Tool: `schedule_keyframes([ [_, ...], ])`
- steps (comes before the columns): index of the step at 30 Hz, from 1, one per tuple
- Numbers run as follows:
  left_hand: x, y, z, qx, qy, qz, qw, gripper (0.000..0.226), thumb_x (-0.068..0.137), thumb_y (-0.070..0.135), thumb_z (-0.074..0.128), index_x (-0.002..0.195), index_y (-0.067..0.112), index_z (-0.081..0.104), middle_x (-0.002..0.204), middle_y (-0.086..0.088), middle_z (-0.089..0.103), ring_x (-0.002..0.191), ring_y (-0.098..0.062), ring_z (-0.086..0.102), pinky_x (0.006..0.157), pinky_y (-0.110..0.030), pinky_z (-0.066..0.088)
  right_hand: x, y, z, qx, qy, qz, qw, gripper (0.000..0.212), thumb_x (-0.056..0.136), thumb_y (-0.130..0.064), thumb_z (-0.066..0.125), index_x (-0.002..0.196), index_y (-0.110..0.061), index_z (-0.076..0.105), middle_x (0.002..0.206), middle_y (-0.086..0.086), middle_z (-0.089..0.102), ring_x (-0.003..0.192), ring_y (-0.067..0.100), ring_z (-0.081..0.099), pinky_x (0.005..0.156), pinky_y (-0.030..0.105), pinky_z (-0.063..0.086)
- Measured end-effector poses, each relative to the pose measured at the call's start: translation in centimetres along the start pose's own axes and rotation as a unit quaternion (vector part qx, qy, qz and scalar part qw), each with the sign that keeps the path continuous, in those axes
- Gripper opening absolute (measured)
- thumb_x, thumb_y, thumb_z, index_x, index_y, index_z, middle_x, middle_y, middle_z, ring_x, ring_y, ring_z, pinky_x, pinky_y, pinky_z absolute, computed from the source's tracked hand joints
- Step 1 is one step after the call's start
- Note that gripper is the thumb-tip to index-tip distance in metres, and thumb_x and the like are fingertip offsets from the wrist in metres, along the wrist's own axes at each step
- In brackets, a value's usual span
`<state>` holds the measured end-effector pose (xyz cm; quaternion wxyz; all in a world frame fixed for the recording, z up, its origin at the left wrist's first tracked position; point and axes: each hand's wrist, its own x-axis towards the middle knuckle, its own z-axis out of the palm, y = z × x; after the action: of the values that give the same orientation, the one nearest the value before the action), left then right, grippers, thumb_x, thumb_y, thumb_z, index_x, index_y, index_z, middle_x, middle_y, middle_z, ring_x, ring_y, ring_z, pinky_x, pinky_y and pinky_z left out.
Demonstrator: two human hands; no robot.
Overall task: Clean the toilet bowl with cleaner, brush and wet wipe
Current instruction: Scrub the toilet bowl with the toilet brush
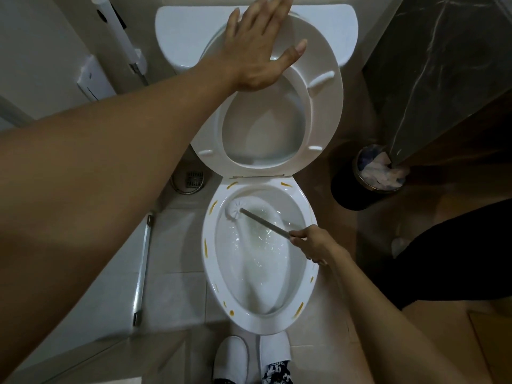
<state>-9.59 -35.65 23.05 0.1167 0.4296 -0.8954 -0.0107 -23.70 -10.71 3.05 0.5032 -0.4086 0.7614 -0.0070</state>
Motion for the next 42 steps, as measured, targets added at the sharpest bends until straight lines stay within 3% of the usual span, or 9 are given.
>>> schedule_keyframes([
  [5, 0.0, -0.2, 0.1, -0.007, 0.0, 0.0, 1.0, 0.075, 0.093, 0.061, 0.018, 0.152, 0.017, 0.001, 0.16, -0.004, 0.004, 0.146, -0.025, 0.002, 0.115, -0.049, -0.002, -0.2, 1.5, 0.8, 0.022, 0.038, 0.014, 0.999, 0.033, 0.098, -0.033, 0.052, 0.129, -0.027, 0.06, 0.065, 0.001, 0.053, 0.049, 0.016, 0.045, 0.046, 0.026, 0.042],
  [9, 0.1, -0.2, 0.2, -0.004, -0.002, 0.003, 1.0, 0.078, 0.092, 0.062, 0.016, 0.152, 0.016, 0.001, 0.16, -0.005, 0.004, 0.146, -0.025, 0.002, 0.116, -0.049, -0.002, -1.1, 1.7, 3.1, 0.014, 0.07, 0.006, 0.997, 0.033, 0.099, -0.034, 0.049, 0.129, -0.027, 0.06, 0.067, -0.005, 0.053, 0.048, 0.009, 0.047, 0.037, 0.018, 0.039],
  [12, 0.1, -0.3, 0.1, -0.007, -0.005, 0.002, 1.0, 0.078, 0.091, 0.062, 0.015, 0.152, 0.016, 0.0, 0.16, -0.005, 0.003, 0.147, -0.025, 0.0, 0.116, -0.049, -0.003, -1.7, 2.1, 4.9, 0.051, 0.063, 0.006, 0.997, 0.036, 0.099, -0.035, 0.048, 0.131, -0.025, 0.059, 0.076, -0.008, 0.054, 0.056, 0.004, 0.042, 0.045, 0.017, 0.032],
  [18, 0.0, -0.1, -0.3, -0.012, -0.017, -0.002, 1.0, 0.074, 0.095, 0.06, 0.019, 0.152, 0.018, -0.003, 0.16, -0.002, -0.003, 0.147, -0.023, -0.004, 0.116, -0.048, -0.004, -3.8, 2.5, 4.4, 0.047, 0.047, -0.003, 0.998, 0.037, 0.098, -0.034, 0.051, 0.13, -0.019, 0.06, 0.104, 0.004, 0.068, 0.065, 0.008, 0.05, 0.055, 0.019, 0.04],
  [22, 0.0, 0.2, -0.8, -0.021, -0.04, -0.011, 0.999, 0.074, 0.095, 0.061, 0.02, 0.152, 0.02, -0.006, 0.16, 0.001, -0.006, 0.146, -0.021, -0.006, 0.116, -0.047, -0.005, -5.6, 2.5, 3.6, 0.043, 0.033, -0.012, 0.998, 0.037, 0.098, -0.033, 0.05, 0.131, -0.017, 0.058, 0.082, -0.004, 0.06, 0.059, 0.004, 0.047, 0.052, 0.016, 0.039],
  [27, -0.1, 0.1, -1.0, -0.018, -0.055, -0.007, 0.998, 0.075, 0.095, 0.061, 0.019, 0.152, 0.02, -0.008, 0.16, 0.002, -0.008, 0.146, -0.02, -0.006, 0.116, -0.048, -0.004, -7.2, 2.6, 3.5, 0.069, 0.027, -0.021, 0.997, 0.042, 0.098, -0.032, 0.051, 0.137, -0.017, 0.053, 0.111, -0.001, 0.063, 0.078, 0.006, 0.057, 0.067, 0.017, 0.049],
  [31, -0.1, 0.4, -1.2, -0.013, -0.068, -0.017, 0.997, 0.075, 0.095, 0.061, 0.019, 0.151, 0.02, -0.009, 0.16, 0.003, -0.01, 0.146, -0.02, -0.008, 0.116, -0.048, -0.005, -8.9, 2.7, 3.7, 0.041, 0.026, -0.052, 0.997, 0.039, 0.1, -0.031, 0.047, 0.135, -0.016, 0.055, 0.103, -0.001, 0.062, 0.084, 0.01, 0.056, 0.075, 0.02, 0.047],
  [37, -0.1, 0.3, -2.3, -0.03, -0.094, -0.012, 0.995, 0.075, 0.096, 0.06, 0.021, 0.151, 0.02, -0.009, 0.16, 0.001, -0.01, 0.146, -0.02, -0.008, 0.117, -0.047, -0.003, -10.3, 3.1, 2.9, -0.013, 0.004, -0.055, 0.998, 0.036, 0.099, -0.033, 0.048, 0.128, -0.017, 0.06, 0.115, 0.005, 0.067, 0.101, 0.019, 0.062, 0.09, 0.031, 0.052],
  [42, -0.4, 0.4, -2.1, -0.038, -0.077, -0.007, 0.996, 0.077, 0.095, 0.06, 0.026, 0.152, 0.018, -0.007, 0.16, 0.001, -0.009, 0.147, -0.02, -0.007, 0.117, -0.046, -0.002, -10.2, 1.9, 1.9, -0.049, 0.0, -0.074, 0.996, 0.035, 0.099, -0.031, 0.046, 0.126, -0.016, 0.061, 0.099, 0.004, 0.068, 0.09, 0.019, 0.065, 0.081, 0.031, 0.054],
])
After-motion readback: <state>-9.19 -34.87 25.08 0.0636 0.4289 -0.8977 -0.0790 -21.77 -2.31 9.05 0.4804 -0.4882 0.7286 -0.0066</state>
